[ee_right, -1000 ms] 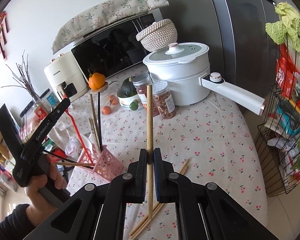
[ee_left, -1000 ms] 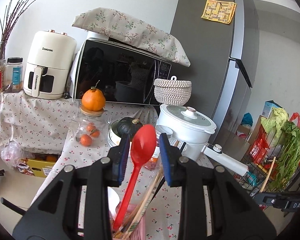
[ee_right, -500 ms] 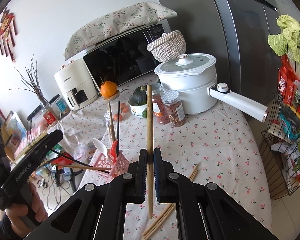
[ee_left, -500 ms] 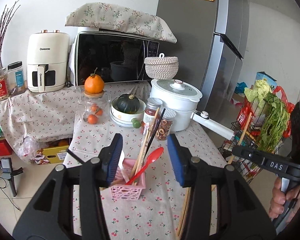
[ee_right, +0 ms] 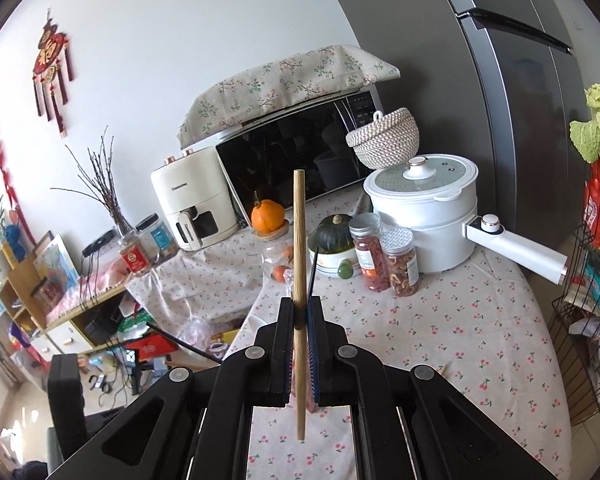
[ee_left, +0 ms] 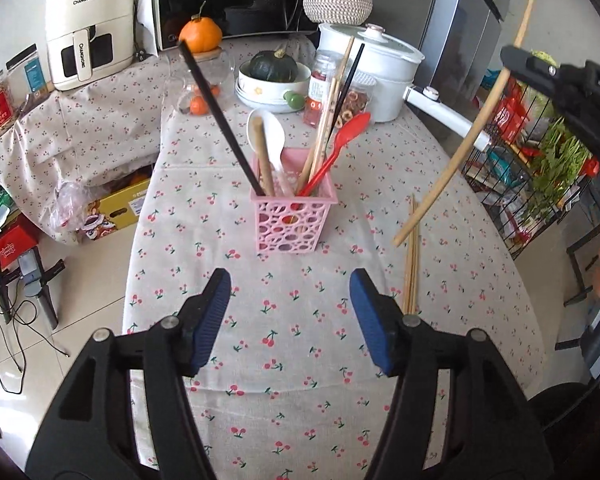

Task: Organize utensils
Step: 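Insert the wooden chopstick into the pink basket and open the right tool, then move the left tool to the last two wooden chopsticks and close on one, then lift the chopstick with the left tool while the right tool grasps the last wooden chopstick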

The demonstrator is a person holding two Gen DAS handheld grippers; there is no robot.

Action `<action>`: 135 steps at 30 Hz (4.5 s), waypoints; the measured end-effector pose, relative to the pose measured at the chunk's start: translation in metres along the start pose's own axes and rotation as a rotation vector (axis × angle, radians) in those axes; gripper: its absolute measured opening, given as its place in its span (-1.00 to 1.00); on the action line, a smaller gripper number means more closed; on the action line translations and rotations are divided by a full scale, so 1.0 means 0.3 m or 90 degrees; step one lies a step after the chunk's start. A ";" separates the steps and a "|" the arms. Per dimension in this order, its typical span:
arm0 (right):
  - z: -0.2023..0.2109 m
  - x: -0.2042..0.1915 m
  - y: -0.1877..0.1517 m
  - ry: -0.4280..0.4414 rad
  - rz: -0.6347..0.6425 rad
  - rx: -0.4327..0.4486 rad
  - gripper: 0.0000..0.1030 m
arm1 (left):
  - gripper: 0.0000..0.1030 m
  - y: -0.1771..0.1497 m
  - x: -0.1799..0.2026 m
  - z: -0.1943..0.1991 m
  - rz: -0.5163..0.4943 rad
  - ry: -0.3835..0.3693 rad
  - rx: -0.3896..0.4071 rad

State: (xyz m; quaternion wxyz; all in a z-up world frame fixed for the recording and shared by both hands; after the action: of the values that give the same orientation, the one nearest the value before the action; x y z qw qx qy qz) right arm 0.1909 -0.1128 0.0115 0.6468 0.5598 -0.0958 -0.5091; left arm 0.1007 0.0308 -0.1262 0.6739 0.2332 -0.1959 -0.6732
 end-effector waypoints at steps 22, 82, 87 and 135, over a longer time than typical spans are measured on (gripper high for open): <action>-0.401 -0.132 -0.051 -0.032 0.093 0.066 -0.87 | 0.26 -0.059 -0.090 -0.074 0.024 -0.005 -0.090; 0.143 0.689 -0.443 -0.234 -0.224 -0.296 0.74 | -0.41 0.091 0.616 -0.417 -0.101 -0.009 -0.185; 0.161 0.725 -0.431 -0.245 -0.234 -0.282 0.74 | -0.81 0.120 0.674 -0.466 -0.102 -0.023 -0.193; -0.107 0.652 -0.556 -0.248 -0.249 -0.362 0.74 | -0.87 0.008 0.353 -0.088 -0.107 -0.081 -0.049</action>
State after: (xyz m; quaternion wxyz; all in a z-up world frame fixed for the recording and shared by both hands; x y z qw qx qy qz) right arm 0.2118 -0.2184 -0.2243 0.6367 0.2590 0.0363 -0.7254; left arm 0.1197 -0.0736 -0.1515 0.6097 0.1795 -0.1922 -0.7477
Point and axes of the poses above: each gripper's, at about its wrist camera, not at the fingertips, and z roughly against the way its jaws point, x to its right, y to its top, the point moved 10 cm from there along -z, roughly the way its jaws point, and after that the axes turned 11 degrees about y, right-handed, at the moved point
